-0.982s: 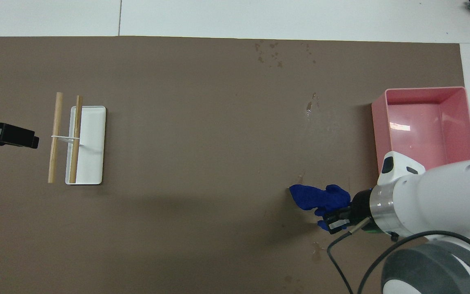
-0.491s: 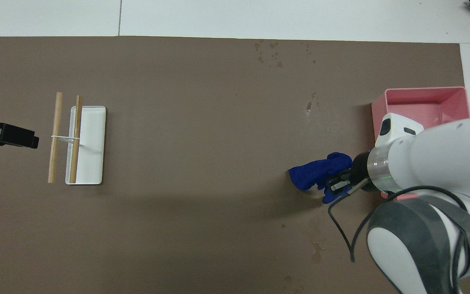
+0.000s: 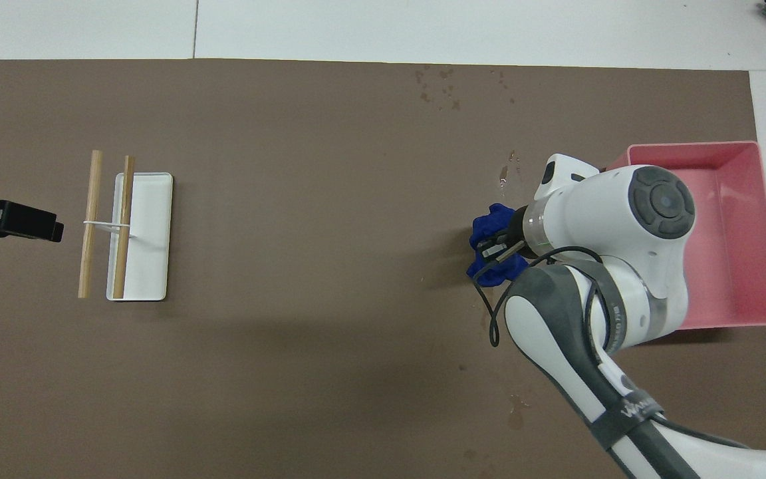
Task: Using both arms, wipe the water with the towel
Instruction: 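Wipe the towel back along the streak away from the robot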
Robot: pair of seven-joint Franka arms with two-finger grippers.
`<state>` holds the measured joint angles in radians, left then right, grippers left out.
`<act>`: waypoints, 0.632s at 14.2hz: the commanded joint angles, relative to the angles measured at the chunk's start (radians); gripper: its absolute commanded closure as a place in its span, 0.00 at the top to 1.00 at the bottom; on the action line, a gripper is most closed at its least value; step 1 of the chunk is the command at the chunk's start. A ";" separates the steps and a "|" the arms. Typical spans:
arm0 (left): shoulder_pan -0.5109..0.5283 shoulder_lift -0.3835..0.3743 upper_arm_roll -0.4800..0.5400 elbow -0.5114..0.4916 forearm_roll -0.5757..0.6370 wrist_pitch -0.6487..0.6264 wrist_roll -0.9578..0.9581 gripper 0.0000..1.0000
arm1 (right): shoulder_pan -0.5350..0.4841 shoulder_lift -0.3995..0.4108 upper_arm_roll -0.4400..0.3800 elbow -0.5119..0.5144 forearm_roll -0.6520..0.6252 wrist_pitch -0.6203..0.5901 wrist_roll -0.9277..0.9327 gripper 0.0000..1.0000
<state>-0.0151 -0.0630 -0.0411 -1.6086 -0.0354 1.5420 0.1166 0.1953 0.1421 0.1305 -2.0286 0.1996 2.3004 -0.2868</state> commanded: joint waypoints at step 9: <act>0.012 -0.024 -0.009 -0.028 0.014 0.009 0.014 1.00 | -0.048 0.237 0.000 -0.030 -0.046 0.450 -0.231 0.00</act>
<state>-0.0151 -0.0630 -0.0411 -1.6086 -0.0354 1.5420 0.1167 0.1978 0.3383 0.1224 -2.0469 0.1705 2.6800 -0.4252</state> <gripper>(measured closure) 0.000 0.934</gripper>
